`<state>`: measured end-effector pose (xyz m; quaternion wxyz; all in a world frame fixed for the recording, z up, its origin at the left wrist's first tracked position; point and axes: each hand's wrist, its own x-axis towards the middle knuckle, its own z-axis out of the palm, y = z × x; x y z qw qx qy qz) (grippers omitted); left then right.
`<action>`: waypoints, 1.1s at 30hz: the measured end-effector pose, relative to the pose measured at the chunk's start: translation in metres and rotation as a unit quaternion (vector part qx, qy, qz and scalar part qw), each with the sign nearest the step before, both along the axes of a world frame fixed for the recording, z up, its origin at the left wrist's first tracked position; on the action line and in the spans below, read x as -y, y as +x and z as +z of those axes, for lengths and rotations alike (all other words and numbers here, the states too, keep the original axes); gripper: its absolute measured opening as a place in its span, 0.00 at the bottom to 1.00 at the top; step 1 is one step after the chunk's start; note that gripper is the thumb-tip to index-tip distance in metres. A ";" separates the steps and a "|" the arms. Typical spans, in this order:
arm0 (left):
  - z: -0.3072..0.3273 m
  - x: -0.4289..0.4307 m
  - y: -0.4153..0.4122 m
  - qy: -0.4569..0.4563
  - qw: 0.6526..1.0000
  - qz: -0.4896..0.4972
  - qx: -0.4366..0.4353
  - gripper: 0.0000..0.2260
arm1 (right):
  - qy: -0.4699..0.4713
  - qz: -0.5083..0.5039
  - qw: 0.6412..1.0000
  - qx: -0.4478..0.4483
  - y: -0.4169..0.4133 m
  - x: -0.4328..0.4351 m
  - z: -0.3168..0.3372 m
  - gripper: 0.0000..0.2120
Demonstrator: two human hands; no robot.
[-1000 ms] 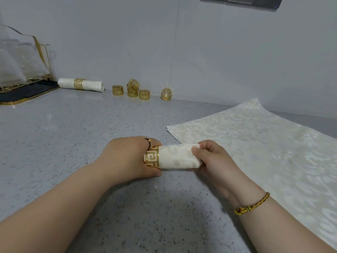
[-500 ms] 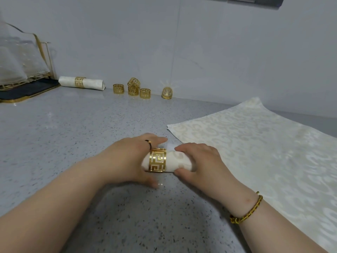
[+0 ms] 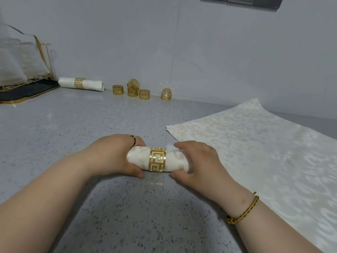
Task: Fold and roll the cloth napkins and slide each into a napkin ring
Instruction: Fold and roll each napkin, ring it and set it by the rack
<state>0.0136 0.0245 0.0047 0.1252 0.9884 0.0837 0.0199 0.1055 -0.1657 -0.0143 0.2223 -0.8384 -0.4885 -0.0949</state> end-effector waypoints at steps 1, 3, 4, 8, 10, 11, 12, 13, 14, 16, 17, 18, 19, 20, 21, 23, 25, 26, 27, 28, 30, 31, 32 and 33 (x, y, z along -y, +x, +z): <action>0.000 0.002 0.000 0.004 1.000 -0.002 0.001 0.21 | -0.001 0.003 1.000 0.003 -0.001 -0.001 -0.002 0.32; -0.001 0.005 0.001 0.012 1.000 -0.004 0.006 0.21 | -0.002 0.001 0.999 0.052 -0.004 -0.004 -0.006 0.33; -0.002 0.006 0.001 0.015 1.000 -0.004 0.008 0.21 | 0.000 -0.003 0.997 0.079 -0.006 -0.007 -0.008 0.33; -0.004 0.010 0.001 0.026 1.000 -0.001 0.013 0.19 | 0.003 -0.007 0.990 0.143 -0.013 -0.019 -0.007 0.28; -0.004 0.011 0.002 0.033 0.999 -0.001 0.016 0.19 | -0.007 -0.006 0.991 0.131 -0.013 -0.018 -0.007 0.24; -0.004 0.012 0.001 0.035 0.999 0.001 0.019 0.19 | -0.015 -0.004 0.994 0.112 -0.013 -0.016 -0.006 0.24; -0.004 0.012 0.001 0.034 0.999 0.004 0.020 0.21 | -0.017 -0.001 0.996 0.092 -0.013 -0.015 -0.005 0.24; -0.004 0.012 0.001 0.027 0.999 0.007 0.022 0.24 | -0.022 0.000 0.997 0.072 -0.012 -0.015 -0.004 0.24; -0.004 0.011 -0.001 0.014 1.000 0.009 0.023 0.30 | -0.027 0.004 0.998 0.056 -0.012 -0.014 -0.004 0.26; -0.001 0.007 -0.005 -0.026 0.999 0.014 0.040 0.44 | -0.029 0.005 0.998 0.049 -0.013 -0.012 -0.002 0.29; 0.001 0.004 -0.010 -0.050 0.997 0.026 0.055 0.47 | -0.027 0.003 0.998 0.052 -0.014 -0.011 0.000 0.30; 0.001 0.001 -0.015 -0.073 0.994 0.039 0.065 0.49 | -0.028 0.001 0.998 0.052 -0.015 -0.011 -0.001 0.29; 0.001 -0.003 -0.021 -0.089 0.992 0.050 0.075 0.49 | -0.029 -0.001 0.998 0.049 -0.015 -0.010 0.000 0.27; 0.001 -0.008 -0.029 -0.102 0.989 0.059 0.084 0.49 | -0.028 0.000 0.999 0.046 -0.015 -0.010 0.000 0.25; -0.001 -0.015 -0.037 -0.116 0.987 0.070 0.091 0.50 | -0.026 0.002 0.999 0.046 -0.016 -0.010 0.001 0.23; -0.004 -0.028 -0.053 -0.145 0.979 0.099 0.105 0.49 | -0.027 0.000 0.999 0.045 -0.018 -0.009 0.003 0.21; -0.006 -0.045 -0.065 -0.152 0.972 0.133 0.117 0.37 | -0.029 -0.002 0.999 0.038 -0.018 -0.010 0.005 0.21; -0.008 -0.056 -0.069 -0.142 0.971 0.154 0.118 0.29 | -0.030 -0.001 0.999 0.039 -0.019 -0.011 0.007 0.21; -0.009 -0.067 -0.071 -0.122 0.971 0.171 0.117 0.22 | -0.038 -0.001 0.998 0.045 -0.018 -0.013 0.008 0.22; -0.009 -0.081 -0.074 -0.096 0.971 0.186 0.114 0.20 | -0.048 0.000 0.998 0.051 -0.018 -0.019 0.011 0.22; -0.011 -0.106 -0.079 -0.049 0.970 0.214 0.101 0.18 | -0.058 0.007 0.996 0.067 -0.014 -0.035 0.017 0.23; -0.012 -0.115 -0.079 -0.030 0.970 0.225 0.091 0.18 | -0.061 0.007 0.996 0.072 -0.011 -0.041 0.021 0.23; -0.014 -0.127 -0.080 -0.017 0.968 0.237 0.087 0.18 | -0.061 0.005 0.996 0.072 -0.009 -0.051 0.024 0.23; -0.016 -0.140 -0.081 -0.004 0.966 0.245 0.085 0.18 | -0.059 0.006 0.996 0.074 -0.005 -0.066 0.027 0.22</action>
